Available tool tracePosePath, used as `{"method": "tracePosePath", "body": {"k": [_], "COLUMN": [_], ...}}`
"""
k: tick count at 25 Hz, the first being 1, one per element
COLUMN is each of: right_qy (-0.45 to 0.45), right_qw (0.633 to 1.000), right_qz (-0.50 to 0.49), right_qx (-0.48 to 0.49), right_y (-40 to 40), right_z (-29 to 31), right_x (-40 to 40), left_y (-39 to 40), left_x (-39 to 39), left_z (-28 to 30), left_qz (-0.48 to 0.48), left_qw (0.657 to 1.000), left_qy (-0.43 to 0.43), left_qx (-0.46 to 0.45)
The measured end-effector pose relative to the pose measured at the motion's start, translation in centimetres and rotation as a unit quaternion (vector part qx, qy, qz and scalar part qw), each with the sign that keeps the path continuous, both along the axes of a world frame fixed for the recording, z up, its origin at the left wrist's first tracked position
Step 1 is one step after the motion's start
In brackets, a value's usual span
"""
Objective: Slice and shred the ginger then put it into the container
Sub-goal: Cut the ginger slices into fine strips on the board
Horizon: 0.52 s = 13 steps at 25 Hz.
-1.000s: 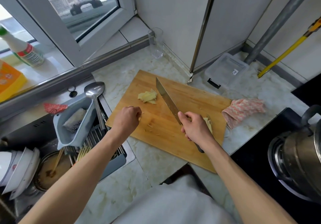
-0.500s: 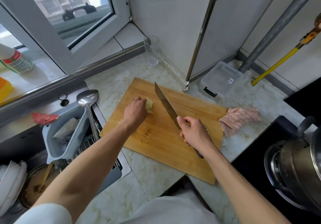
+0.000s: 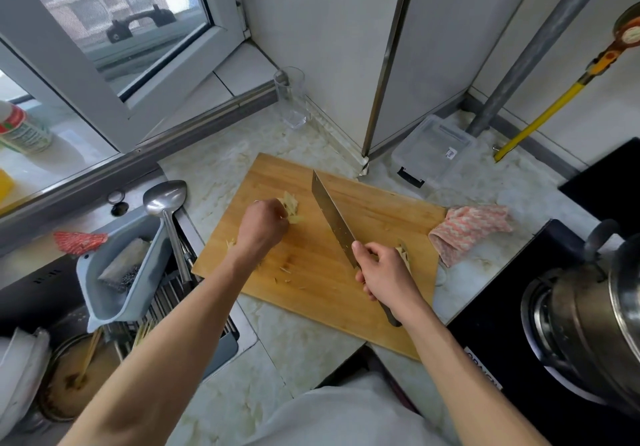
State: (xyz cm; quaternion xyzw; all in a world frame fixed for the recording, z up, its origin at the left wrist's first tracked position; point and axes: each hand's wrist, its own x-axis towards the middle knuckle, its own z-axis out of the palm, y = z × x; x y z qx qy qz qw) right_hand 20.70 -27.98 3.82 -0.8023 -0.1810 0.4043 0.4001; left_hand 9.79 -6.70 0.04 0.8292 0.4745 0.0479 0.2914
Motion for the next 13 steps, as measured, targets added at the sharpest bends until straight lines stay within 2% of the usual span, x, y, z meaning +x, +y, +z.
{"method": "tracePosePath", "body": {"k": [3, 6, 7, 8, 9, 11, 13], "right_qy": [0.007, 0.014, 0.016, 0.019, 0.021, 0.021, 0.02], "right_qw": [1.0, 1.0, 0.999, 0.999, 0.999, 0.999, 0.999], "right_qz": [-0.016, -0.027, -0.029, -0.03, -0.03, -0.032, -0.034], "right_qx": [0.003, 0.006, 0.007, 0.008, 0.01, 0.014, 0.016], "right_y": [-0.8, -1.6, -1.8, -2.0, -2.1, -2.3, -2.4], "right_z": [-0.1, -0.3, -0.4, -0.4, -0.4, -0.3, -0.4], "right_x": [0.1, 0.2, 0.2, 0.2, 0.3, 0.3, 0.5], "left_y": [-3.2, -6.6, -7.4, -8.1, -8.5, -8.7, -7.3], "left_x": [-0.6, -0.5, -0.2, 0.2, 0.4, 0.4, 0.3], "left_z": [0.2, -0.5, -0.7, -0.9, -1.1, -0.8, -0.5], "left_qz": [0.079, 0.183, 0.199, 0.19, 0.155, 0.07, 0.026], "left_qw": [0.989, 0.932, 0.918, 0.923, 0.945, 0.983, 0.995], "left_qy": [-0.073, -0.128, -0.13, -0.111, -0.065, 0.034, 0.033], "left_qx": [-0.1, -0.287, -0.317, -0.316, -0.281, -0.169, -0.088]}}
